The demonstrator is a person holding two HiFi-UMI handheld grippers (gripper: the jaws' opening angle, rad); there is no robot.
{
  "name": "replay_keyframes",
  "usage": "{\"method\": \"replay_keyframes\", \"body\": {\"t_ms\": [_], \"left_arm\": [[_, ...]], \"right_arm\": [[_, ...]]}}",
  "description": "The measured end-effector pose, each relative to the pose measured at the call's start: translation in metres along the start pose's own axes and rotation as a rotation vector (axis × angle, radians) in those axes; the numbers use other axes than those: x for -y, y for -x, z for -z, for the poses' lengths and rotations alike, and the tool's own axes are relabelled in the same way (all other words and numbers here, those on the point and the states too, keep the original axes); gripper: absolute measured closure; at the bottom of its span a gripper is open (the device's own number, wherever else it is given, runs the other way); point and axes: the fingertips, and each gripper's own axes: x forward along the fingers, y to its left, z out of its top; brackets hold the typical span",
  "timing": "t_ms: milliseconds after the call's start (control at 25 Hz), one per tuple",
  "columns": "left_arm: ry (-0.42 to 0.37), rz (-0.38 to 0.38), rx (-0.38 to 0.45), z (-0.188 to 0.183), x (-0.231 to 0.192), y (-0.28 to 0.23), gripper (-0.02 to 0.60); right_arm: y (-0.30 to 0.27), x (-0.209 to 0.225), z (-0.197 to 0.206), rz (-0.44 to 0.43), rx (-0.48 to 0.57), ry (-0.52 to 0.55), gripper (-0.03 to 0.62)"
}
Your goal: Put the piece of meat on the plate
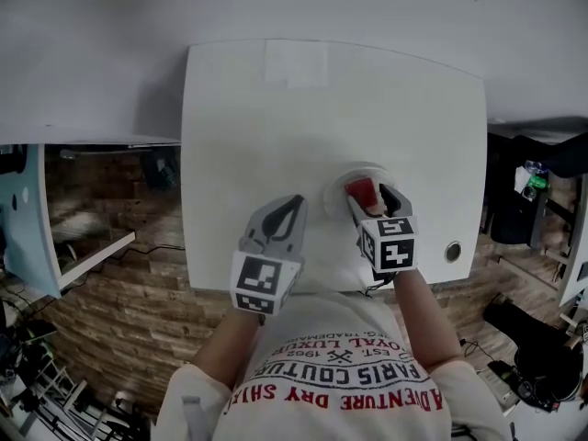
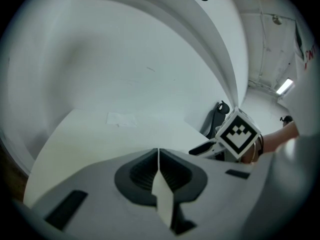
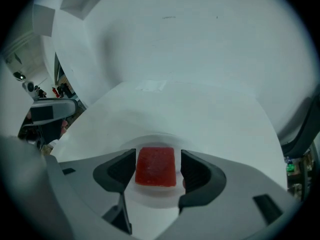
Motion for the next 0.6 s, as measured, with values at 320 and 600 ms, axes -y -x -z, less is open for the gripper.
{"method": "replay_keyframes", "body": {"t_ms": [320, 600], "left_arm": [[-0.04, 0.009, 0.048, -0.02, 0.019, 0.008, 0.569], [-0.094, 0.022, 0.107, -0.044, 0.043, 0.028, 0.569]], "right_arm": [[0.058, 0.009, -0.039, 0.078, 0.223, -0.031, 0.518], [0.104, 0.001, -0.052, 0.034, 0.359, -0.09, 0.582]]}}
